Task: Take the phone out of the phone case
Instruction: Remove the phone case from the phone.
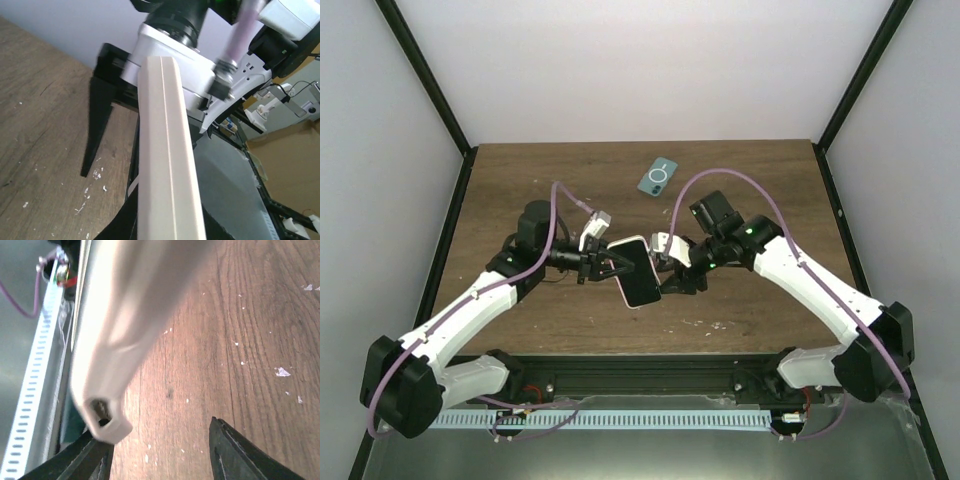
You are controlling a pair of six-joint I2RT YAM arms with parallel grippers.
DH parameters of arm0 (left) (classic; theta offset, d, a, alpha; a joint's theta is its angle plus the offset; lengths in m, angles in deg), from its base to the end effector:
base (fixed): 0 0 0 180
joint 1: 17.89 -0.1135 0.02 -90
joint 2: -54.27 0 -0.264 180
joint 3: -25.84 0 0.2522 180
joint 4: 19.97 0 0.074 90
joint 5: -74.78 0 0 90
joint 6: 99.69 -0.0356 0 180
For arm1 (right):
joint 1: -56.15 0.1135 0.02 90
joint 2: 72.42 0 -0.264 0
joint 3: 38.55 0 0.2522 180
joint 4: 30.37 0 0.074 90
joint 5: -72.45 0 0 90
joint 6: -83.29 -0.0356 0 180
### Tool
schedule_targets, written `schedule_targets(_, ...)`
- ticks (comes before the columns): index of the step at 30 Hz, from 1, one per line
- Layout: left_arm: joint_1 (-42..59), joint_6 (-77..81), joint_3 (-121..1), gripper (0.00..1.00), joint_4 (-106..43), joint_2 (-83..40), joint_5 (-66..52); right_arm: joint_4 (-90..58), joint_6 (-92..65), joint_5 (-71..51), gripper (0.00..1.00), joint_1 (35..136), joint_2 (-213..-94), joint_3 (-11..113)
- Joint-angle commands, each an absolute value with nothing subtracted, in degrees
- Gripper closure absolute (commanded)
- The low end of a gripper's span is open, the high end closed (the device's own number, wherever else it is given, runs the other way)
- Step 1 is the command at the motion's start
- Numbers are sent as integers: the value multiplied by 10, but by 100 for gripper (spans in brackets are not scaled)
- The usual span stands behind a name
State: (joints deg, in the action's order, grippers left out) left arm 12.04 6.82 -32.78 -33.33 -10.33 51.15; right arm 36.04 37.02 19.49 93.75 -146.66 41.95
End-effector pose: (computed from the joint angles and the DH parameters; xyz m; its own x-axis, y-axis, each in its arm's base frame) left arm 0.1925 -0.1484 0.2965 -0.5449 0.1823 -0.8184 0.8285 -0.0335 -0.5590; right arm 0.1850 0.1695 0.3062 0.0043 -0.6931 -0.7208 -0.9986 -0.0410 0.0335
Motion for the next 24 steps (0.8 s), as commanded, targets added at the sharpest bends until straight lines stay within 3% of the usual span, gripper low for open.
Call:
schedule_targets(1, 165, 66, -331, 100, -313, -93, 641, 136, 235, 257, 47, 911, -1493, 479)
schedule_targets(11, 174, 55, -335, 100, -332, -99, 624, 87, 157, 327, 45, 903, -1496, 488)
schedule_targets(16, 174, 38, -348, 100, -365, -107, 590, 145, 216, 482, 32, 902, -1498, 504)
schedule_targets(21, 174, 37, -353, 100, -376, -121, 583, 148, 207, 556, 35, 903, -1498, 502)
schedule_targets(24, 173, 38, -354, 100, -379, -126, 575, 120, 172, 561, 41, 903, -1498, 492)
